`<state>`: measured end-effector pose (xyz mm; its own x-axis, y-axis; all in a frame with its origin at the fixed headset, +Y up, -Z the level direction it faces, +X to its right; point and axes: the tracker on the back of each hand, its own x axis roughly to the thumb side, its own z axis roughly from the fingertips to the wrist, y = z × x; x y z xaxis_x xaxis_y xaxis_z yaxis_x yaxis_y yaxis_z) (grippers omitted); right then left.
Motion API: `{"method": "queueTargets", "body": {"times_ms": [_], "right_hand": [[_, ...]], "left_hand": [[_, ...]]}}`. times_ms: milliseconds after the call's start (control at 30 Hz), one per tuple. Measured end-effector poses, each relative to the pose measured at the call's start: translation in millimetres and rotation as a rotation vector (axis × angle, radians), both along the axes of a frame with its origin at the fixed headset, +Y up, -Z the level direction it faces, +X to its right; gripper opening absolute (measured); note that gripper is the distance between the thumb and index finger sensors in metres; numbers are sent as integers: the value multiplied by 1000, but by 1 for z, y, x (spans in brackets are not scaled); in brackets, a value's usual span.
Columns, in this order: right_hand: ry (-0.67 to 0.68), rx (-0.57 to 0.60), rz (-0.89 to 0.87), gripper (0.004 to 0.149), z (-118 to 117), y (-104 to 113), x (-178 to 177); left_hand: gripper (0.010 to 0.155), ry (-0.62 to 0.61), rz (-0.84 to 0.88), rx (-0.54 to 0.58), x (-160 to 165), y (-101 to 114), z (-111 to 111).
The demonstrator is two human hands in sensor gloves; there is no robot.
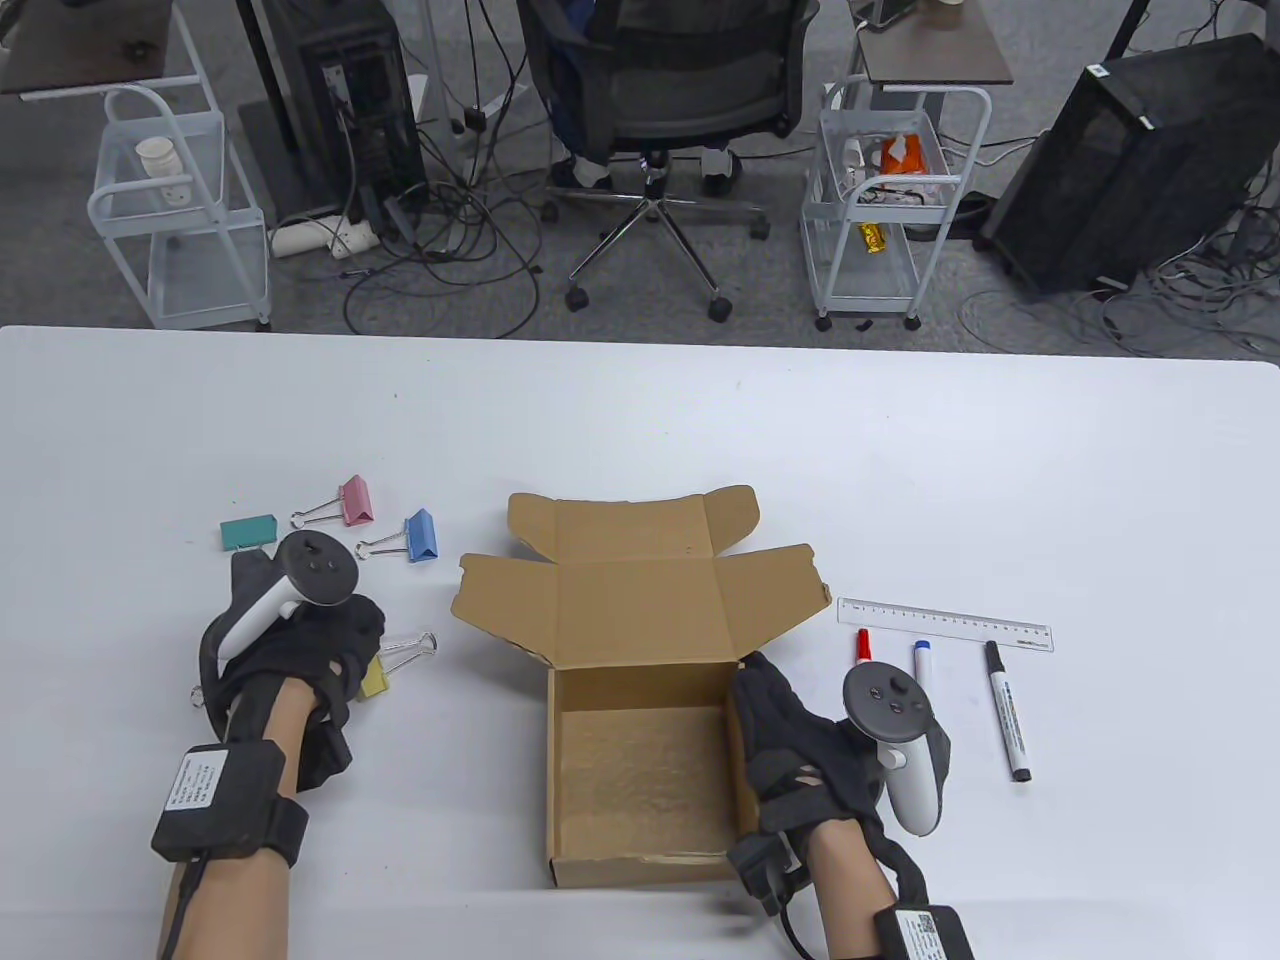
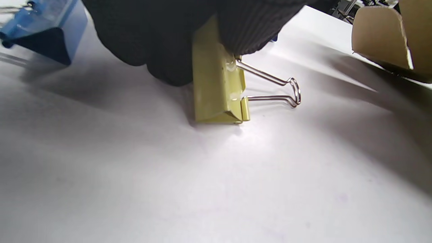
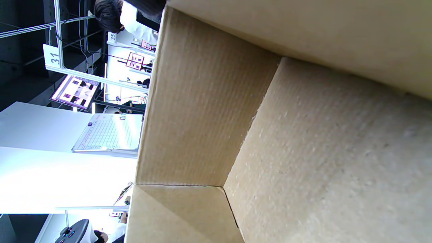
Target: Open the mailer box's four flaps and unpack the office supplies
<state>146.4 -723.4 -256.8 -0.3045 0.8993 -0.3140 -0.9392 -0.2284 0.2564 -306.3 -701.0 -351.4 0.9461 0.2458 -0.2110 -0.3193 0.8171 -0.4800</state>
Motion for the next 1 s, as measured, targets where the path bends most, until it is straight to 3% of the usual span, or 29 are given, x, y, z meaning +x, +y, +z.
{"method": "queueTargets", "body": {"times_ms": [600, 833, 1000], "right_hand": [[2, -3, -2, 66, 0, 0, 0], [5, -4, -3, 66, 0, 0, 0], [2, -4, -3, 66, 0, 0, 0]], "left_hand": [[63, -26, 1, -2, 10, 4, 5], [68, -123, -38, 92, 19, 27, 32], [72, -183, 38, 125, 34, 47, 57]]}}
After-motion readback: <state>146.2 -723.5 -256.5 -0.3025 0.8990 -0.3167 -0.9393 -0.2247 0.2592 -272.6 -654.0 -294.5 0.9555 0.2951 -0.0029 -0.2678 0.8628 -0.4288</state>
